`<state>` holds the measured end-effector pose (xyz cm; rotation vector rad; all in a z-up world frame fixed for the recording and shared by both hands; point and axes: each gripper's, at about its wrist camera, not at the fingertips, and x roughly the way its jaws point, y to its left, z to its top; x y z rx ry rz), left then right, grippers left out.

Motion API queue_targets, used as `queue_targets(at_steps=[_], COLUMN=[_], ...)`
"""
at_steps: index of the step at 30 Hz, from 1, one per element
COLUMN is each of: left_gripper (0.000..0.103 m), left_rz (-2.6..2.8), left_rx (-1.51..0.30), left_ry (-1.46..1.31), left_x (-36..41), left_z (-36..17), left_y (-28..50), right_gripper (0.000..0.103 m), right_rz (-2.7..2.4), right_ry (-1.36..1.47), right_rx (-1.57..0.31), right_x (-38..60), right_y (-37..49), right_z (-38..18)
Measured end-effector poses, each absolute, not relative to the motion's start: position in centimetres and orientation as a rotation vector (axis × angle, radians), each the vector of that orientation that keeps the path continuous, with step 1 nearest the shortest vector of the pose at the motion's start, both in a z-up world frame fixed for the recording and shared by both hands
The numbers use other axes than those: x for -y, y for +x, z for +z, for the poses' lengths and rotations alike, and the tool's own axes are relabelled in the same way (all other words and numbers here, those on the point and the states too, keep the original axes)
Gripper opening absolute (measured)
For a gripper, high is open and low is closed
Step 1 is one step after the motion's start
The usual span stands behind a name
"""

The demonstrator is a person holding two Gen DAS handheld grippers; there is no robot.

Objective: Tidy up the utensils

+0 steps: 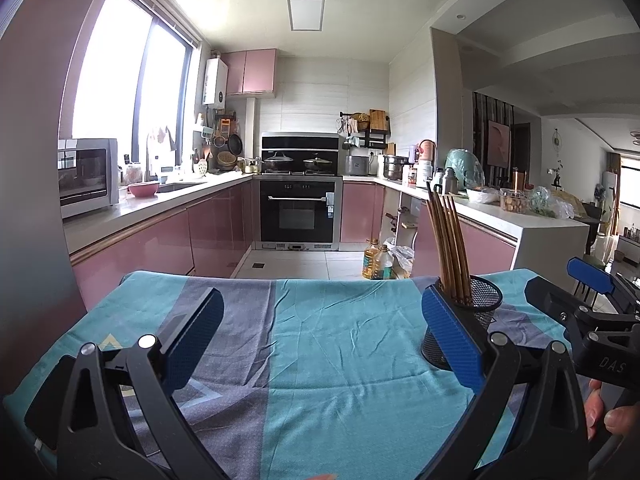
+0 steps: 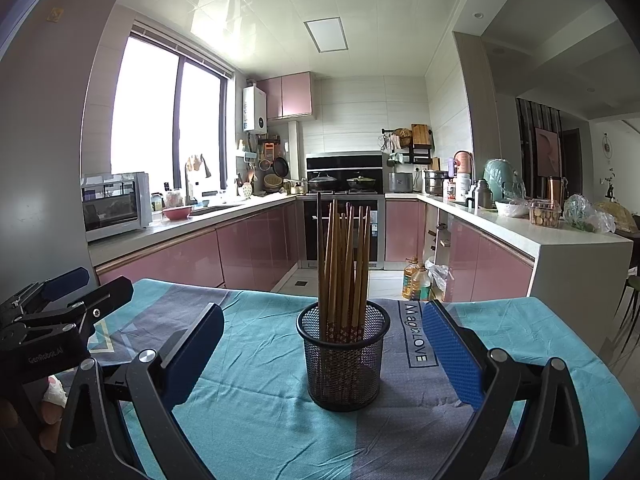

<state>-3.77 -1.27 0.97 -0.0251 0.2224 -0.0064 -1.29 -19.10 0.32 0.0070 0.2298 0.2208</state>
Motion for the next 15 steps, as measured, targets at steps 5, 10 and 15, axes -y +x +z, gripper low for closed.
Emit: queue_targets(at_steps=[5,10,15], left_gripper=[0.097,0.097,0.097], left_rz=[-0.001,0.003,0.007], left_rx=[-0.229,-0.27,-0.343], left_ry=[-0.039,-0.035,-0.022], left_x=[1.1,1.2,1.1], left_z=[1.0,0.7,-0.1], left_y=[-3.6,-2.7,-1.2], right_gripper=[0.096,0.096,0.096], right_rz=[0.217,0.204,0.172], right_ry=[0.008,0.006,0.002], right_rx=[-0.235,-0.254,-0.337], right_x=[19.2,19.5,21.4], right_y=[-1.2,-0.9,0.6], right_z=[0.2,-0.2,-1.3])
